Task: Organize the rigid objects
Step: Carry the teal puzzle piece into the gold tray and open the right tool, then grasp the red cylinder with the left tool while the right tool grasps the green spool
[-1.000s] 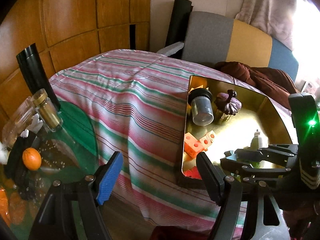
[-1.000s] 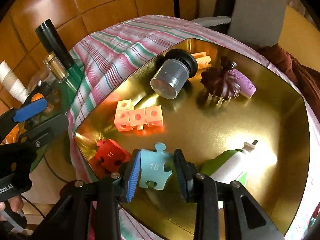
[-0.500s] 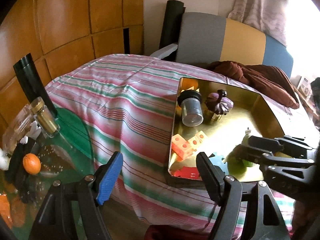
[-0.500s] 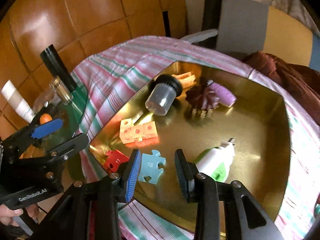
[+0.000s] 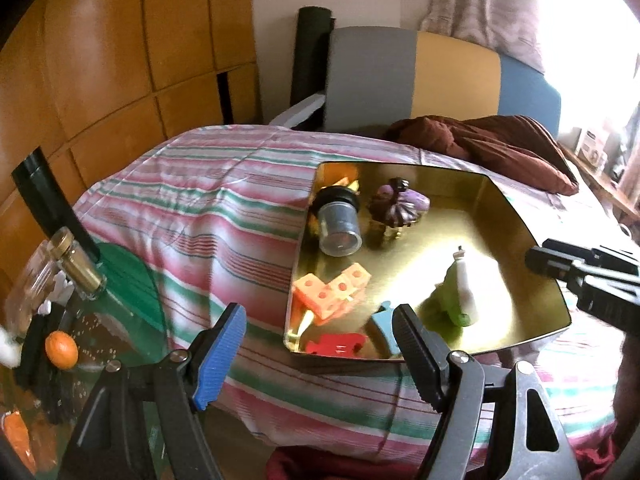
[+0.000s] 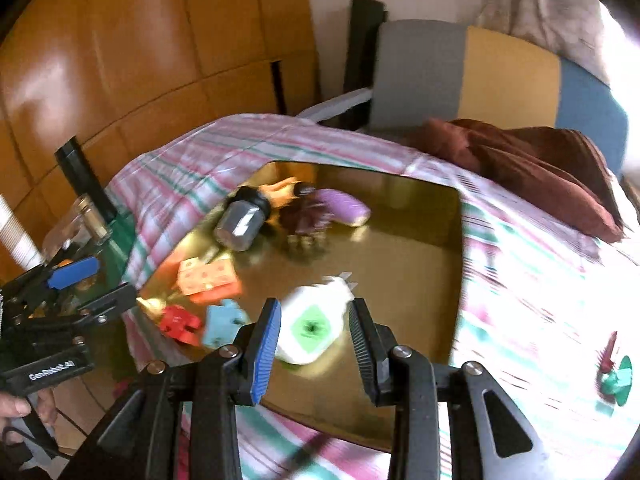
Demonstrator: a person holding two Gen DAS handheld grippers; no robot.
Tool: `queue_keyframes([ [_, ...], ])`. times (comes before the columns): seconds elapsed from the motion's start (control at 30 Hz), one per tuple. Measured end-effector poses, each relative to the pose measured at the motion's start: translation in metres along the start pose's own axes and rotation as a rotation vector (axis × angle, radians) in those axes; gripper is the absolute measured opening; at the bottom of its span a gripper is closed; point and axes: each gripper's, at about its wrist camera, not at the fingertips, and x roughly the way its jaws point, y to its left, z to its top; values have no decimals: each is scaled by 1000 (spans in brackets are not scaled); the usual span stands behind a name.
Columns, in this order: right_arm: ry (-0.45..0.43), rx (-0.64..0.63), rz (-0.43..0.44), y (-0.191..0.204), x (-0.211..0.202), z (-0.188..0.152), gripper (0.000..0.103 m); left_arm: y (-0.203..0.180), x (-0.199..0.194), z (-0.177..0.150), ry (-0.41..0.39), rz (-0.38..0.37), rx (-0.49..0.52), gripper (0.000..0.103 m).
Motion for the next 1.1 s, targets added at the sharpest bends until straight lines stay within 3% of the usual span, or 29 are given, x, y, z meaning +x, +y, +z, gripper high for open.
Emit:
queue_keyframes([
  [0.4,-23,146,-192,-114,-36,-11,35,-41,-2,8,-7,-32,97,76],
  [0.6,-39,223,-335,-188,-56,-24,35,-64,-3,12,-14,-52,150,78],
  [0.73,-65,358,-463,-253,-69,-48,35,-83,-3,17,-17,-69,189,78],
  [0.87,-56,596,-561,-314,-84,-79,35,-104,-3,21,-22,-82,236,78],
  [1.0,-103,837,-502,-350,-99,-95,35,-131,-1,24,-20,-107,282,78],
  [1.1,-80,914,-486,-363,-102,-104,35,-149,0,26,-21,-131,313,78],
])
